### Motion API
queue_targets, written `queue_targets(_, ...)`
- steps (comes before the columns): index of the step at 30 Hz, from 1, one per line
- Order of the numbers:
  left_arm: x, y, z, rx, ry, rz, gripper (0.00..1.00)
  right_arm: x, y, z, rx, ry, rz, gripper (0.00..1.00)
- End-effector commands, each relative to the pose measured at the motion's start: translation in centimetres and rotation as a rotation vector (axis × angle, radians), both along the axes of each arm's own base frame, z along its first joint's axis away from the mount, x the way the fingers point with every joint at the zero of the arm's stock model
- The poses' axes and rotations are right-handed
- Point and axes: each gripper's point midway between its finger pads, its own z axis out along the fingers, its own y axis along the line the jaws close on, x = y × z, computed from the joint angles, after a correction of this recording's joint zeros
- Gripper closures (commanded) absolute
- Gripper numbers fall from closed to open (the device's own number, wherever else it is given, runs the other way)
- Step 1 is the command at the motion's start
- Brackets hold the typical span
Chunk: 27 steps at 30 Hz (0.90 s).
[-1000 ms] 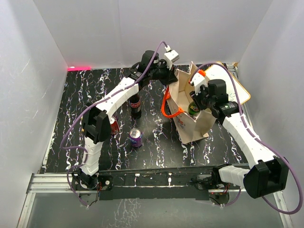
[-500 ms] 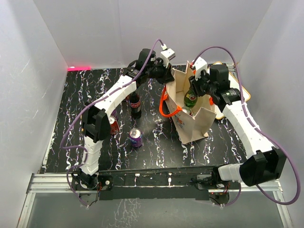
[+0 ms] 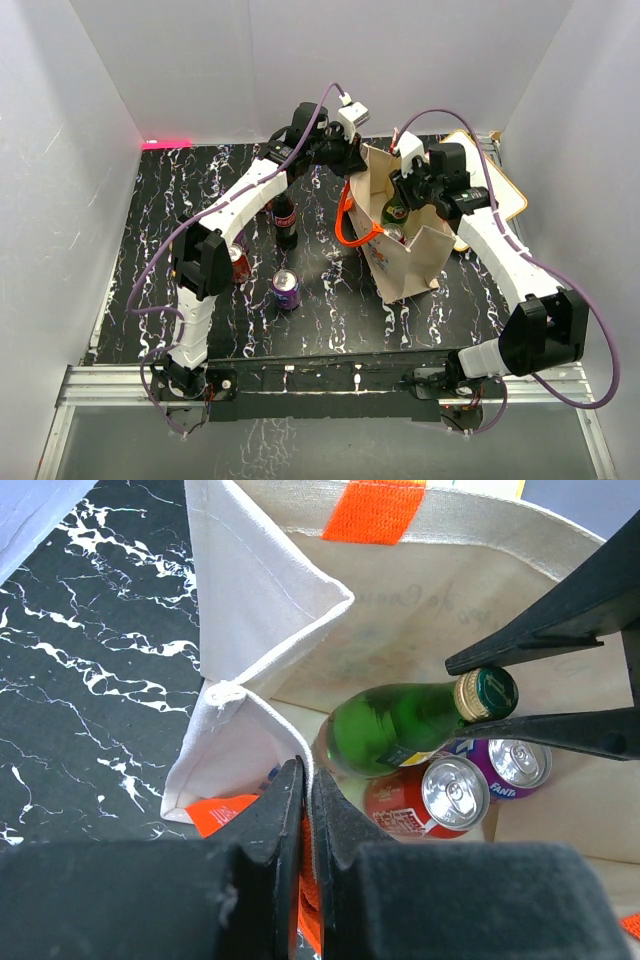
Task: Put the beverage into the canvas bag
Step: Place the drink in the canvas bag.
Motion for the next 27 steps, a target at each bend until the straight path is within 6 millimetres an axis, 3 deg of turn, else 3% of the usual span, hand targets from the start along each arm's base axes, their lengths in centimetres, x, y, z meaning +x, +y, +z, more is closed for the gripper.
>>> queue_targets(1, -0.2, 0.0, 3.8, -0.059, -0.051, -0.010, 1.00, 0.6, 0.3, 4.7, 0.004, -0.171, 0.045, 0.92)
queue_targets(8, 0.0, 0.1, 4.6, -0.079, -0.040, 0.022, 1.00, -1.2, -0.4, 2.4, -0.068, -0.079, 0.073, 0.92)
queue_targets(12, 0.4, 0.5, 5.2, -0.093, -0.038, 0.049, 1.00, -1.3, -1.8, 1.4, -0.137, -0.030, 0.033, 0.92)
queue_targets(27, 1.5, 2.4, 6.2, -0.058, -0.088, 0.143, 1.00, 0.0, -6.2, 4.6, -0.361, -0.115, -0.068, 0.92)
